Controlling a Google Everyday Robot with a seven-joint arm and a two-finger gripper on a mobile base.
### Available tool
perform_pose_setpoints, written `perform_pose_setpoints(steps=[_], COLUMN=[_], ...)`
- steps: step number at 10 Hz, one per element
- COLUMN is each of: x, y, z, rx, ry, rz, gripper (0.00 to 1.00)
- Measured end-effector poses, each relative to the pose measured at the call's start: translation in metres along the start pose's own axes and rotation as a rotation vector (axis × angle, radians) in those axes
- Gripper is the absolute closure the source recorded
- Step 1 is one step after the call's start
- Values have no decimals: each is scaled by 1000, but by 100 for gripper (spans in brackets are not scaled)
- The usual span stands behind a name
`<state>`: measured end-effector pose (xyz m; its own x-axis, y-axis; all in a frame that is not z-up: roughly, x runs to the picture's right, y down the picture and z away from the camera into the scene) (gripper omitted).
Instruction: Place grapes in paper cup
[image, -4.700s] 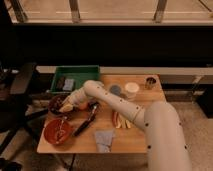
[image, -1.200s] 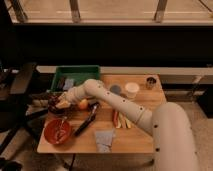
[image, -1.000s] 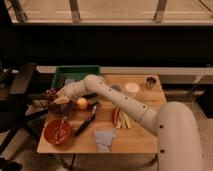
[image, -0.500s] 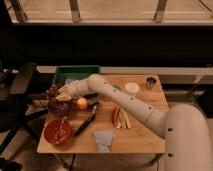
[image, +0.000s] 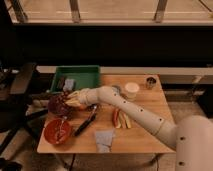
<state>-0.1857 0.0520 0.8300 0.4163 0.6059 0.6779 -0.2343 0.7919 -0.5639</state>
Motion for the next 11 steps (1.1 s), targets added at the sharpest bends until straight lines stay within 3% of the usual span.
perform_pose_setpoints(steps=[5, 11], x=[12, 16], y=[-3, -4], z=[-47, -54], rx=[103, 111], ry=[-9, -4], rz=[46, 59], gripper=[100, 100])
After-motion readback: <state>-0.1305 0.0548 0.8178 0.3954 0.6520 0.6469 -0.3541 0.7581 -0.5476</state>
